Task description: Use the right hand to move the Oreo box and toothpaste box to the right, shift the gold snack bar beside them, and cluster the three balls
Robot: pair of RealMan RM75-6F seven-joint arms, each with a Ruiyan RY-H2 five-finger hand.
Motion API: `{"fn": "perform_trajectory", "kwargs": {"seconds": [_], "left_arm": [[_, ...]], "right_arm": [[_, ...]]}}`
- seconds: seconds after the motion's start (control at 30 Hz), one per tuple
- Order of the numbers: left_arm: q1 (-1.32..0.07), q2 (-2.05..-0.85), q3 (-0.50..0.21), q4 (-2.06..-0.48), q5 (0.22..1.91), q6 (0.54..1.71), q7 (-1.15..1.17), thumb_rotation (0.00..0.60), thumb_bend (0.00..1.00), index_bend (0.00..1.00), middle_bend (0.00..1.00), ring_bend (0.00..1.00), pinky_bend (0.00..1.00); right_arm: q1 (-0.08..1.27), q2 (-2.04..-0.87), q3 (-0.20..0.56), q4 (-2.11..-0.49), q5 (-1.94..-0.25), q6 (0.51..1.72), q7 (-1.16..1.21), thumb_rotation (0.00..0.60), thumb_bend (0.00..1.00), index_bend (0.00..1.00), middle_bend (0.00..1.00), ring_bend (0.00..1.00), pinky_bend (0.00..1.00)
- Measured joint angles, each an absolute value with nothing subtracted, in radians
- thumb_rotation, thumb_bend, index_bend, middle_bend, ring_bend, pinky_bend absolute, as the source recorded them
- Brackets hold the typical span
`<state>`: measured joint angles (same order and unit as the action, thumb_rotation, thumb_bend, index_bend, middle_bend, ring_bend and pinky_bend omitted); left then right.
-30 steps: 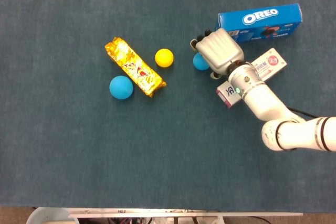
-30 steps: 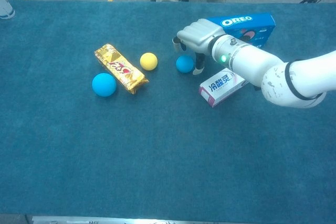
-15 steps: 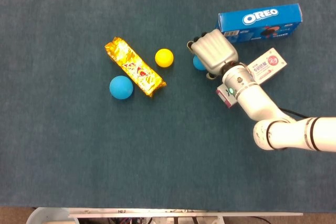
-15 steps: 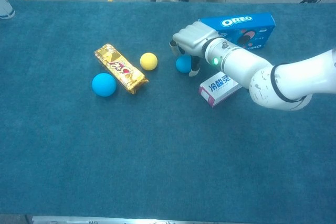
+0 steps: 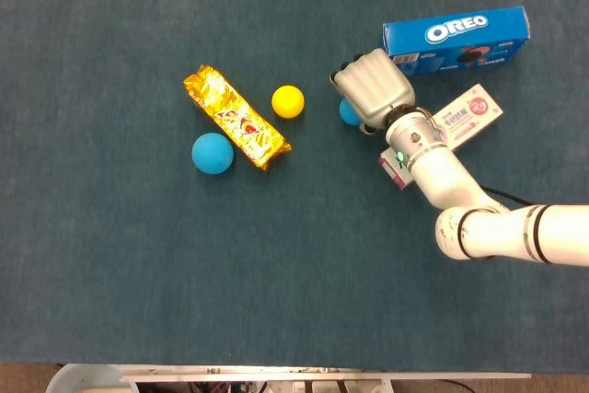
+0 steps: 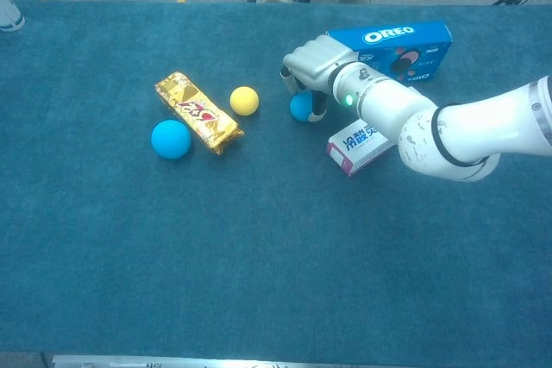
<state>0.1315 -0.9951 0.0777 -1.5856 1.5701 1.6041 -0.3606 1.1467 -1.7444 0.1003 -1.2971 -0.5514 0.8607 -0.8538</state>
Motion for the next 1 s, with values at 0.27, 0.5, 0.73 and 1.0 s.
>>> {"fn": "perform_trajectory", "kwargs": {"seconds": [0.27, 0.5, 0.73, 1.0], "left_arm": [[0.134, -0.995, 0.077, -1.582, 1.569, 1.605, -0.363, 0.600, 0.21, 0.23, 0.24, 0.09, 0.10], [0.135, -0.993, 0.078, -1.585, 1.576, 1.609, -0.362, 0.600, 0.21, 0.23, 0.24, 0.09, 0.10], [0.145, -0.991, 0.080, -1.582, 1.573, 1.620, -0.366, 0.600, 0.21, 0.23, 0.24, 0.09, 0.10], [0.148, -0.990, 0.078, -1.575, 1.574, 1.625, -0.370, 0.600, 0.21, 0.23, 0.24, 0.09, 0.10]], "right_arm": [[1.142, -1.740, 0.121, -1.329, -0.595, 0.862, -0.811, 0.600, 0.23, 0.51, 0.47, 0.42, 0.71], [1.148, -1.742, 0.134, -1.377, -0.630, 0.867, -0.797, 0.600, 0.22, 0.51, 0.47, 0.42, 0.71], [1.168, -1.765, 0.142, -1.394, -0.617, 0.887, -0.828, 0.600, 0.20, 0.48, 0.45, 0.41, 0.71], [1.180, -1.748, 0.137, -1.435, -0.586, 0.891, -0.854, 0.600, 0.20, 0.21, 0.34, 0.31, 0.62]]}}
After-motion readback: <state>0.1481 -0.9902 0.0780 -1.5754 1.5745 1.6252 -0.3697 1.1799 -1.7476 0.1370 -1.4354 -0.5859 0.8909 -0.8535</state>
